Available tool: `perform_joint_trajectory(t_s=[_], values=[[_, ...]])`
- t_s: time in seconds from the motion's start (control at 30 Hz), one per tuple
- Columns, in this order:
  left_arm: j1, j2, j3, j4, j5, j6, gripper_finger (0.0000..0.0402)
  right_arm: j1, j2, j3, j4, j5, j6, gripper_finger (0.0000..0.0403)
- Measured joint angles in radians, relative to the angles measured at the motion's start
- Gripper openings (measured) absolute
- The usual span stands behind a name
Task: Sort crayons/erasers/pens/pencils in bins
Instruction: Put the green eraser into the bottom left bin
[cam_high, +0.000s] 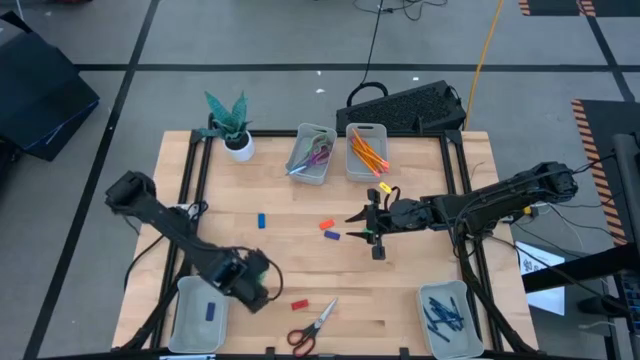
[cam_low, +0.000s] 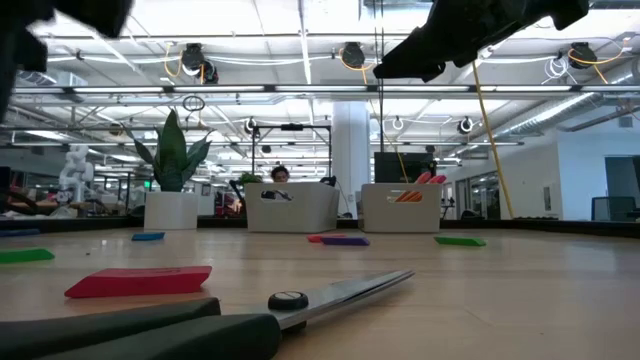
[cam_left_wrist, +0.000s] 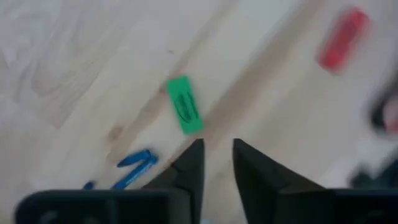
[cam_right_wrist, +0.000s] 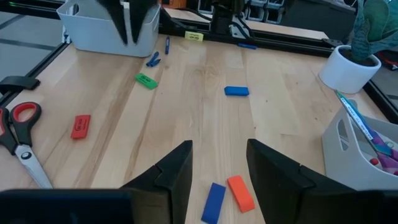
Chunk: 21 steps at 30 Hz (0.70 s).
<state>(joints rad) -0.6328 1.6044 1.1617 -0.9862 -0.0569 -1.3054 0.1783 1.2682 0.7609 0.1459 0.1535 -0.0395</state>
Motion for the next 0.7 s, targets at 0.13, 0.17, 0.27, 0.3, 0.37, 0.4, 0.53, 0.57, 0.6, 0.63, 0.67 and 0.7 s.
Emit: perform_joint_trajectory(t_s=[0.13,0.17,0.27,0.3,0.37,0.4,0.53,0.57,0.6,0.63,0.67,0.7], values=[[0.045,0.028,-0.077,0.096,0.028,-0.12,0.0128,0.0,0.0,0.0,-0.004,0.0,0.0,0.0146],[0.057,0.037,-0.093,0.13,0.052,-0.127,0.0137,0.0,0.0,0.0,-0.004,0.0,0.0,0.0146],[0.075,0.056,-0.124,0.205,0.086,-0.157,0.0155,0.0,0.0,0.0,-0.008,0.0,-0.004,0.0146],[0.078,0.062,-0.129,0.228,0.09,-0.166,0.0157,0.0,0.0,0.0,-0.008,0.0,-0.006,0.0146],[0.084,0.074,-0.137,0.225,0.091,-0.18,0.0158,0.0,0.0,0.0,-0.008,-0.001,-0.006,0.0146],[0.086,0.082,-0.138,0.208,0.093,-0.182,0.0158,0.0,0.0,0.0,-0.008,0.0,-0.006,0.0146],[0.089,0.098,-0.139,0.15,0.096,-0.18,0.0159,0.0,0.0,0.0,-0.008,-0.001,-0.006,0.0146],[0.089,0.105,-0.139,0.149,0.098,-0.172,0.0159,0.0,0.0,0.0,-0.009,-0.001,-0.003,0.0146],[0.089,0.112,-0.139,0.154,0.099,-0.164,0.0159,0.0,0.0,0.0,-0.01,-0.001,-0.001,0.0146],[0.089,0.115,-0.139,0.157,0.1,-0.161,0.0159,0.0,0.0,0.0,-0.01,-0.001,0.0,0.0146],[0.089,0.119,-0.139,0.157,0.1,-0.159,0.0159,0.0,0.0,0.0,-0.008,-0.001,0.0,0.0146],[0.089,0.127,-0.139,0.162,0.101,-0.156,0.0159,0.0,0.0,0.0,-0.009,-0.001,0.001,0.0146]])
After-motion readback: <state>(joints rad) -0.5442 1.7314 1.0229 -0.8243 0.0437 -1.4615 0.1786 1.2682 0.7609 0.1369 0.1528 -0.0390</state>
